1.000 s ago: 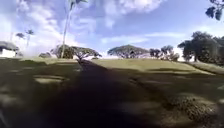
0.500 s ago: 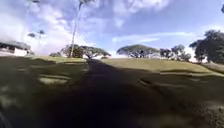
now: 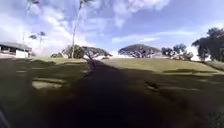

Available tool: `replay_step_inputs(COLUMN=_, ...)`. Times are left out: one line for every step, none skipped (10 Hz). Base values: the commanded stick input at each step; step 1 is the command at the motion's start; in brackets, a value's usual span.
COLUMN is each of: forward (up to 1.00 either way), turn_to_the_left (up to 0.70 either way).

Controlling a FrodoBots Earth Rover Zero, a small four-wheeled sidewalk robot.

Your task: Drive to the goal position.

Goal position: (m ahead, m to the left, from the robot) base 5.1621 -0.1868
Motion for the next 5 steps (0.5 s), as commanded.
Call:
replay_step_inputs(forward=0.7, turn_to_the_left=0.0)
replay_step_inputs(forward=0.7, turn_to_the_left=0.0)
replay_step_inputs(forward=0.7, turn_to_the_left=0.0)
replay_step_inputs(forward=0.7, turn_to_the_left=0.0)
replay_step_inputs(forward=0.7, turn_to_the_left=0.0)
